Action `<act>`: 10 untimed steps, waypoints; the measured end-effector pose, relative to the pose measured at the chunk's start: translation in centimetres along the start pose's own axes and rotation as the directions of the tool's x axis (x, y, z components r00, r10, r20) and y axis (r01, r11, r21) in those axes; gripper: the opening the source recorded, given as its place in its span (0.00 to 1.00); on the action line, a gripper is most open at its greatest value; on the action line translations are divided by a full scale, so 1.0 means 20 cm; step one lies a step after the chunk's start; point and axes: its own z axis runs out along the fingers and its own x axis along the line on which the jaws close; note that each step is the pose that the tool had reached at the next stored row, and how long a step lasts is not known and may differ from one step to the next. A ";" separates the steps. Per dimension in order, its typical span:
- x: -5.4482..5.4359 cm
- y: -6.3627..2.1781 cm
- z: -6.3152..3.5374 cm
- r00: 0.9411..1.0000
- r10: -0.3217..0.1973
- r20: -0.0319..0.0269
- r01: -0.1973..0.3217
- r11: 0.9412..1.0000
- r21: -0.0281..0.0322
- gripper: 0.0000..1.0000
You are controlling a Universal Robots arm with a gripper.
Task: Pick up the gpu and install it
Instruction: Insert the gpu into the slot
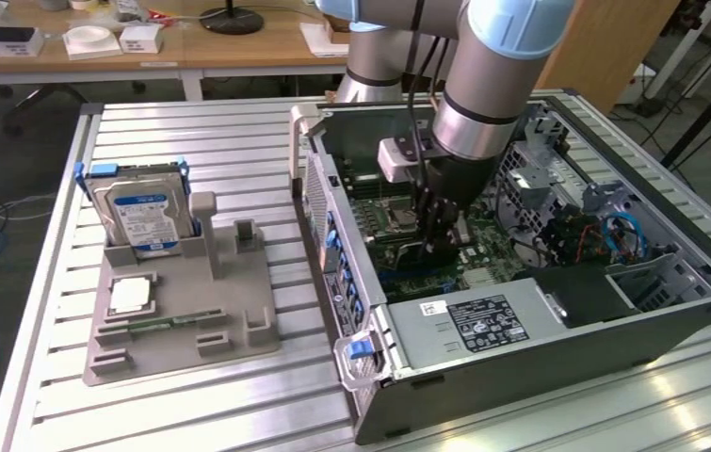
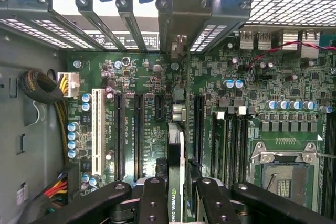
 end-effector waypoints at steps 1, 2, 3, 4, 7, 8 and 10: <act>0.00 0.000 0.002 1.000 0.000 0.000 0.000 1.000 0.000 0.26; 0.00 0.000 0.005 1.000 0.000 0.000 0.000 1.000 0.000 0.26; 0.00 0.000 0.007 1.000 0.000 0.000 0.000 1.000 0.000 0.26; 0.00 0.000 0.008 1.000 0.000 0.000 0.000 1.000 0.000 0.26; 0.00 0.001 0.010 1.000 0.000 0.000 0.000 1.000 0.000 0.26; 0.00 0.001 0.010 1.000 0.000 0.000 0.000 1.000 0.000 0.26; 0.00 0.001 0.009 1.000 0.000 0.000 0.000 1.000 0.000 0.26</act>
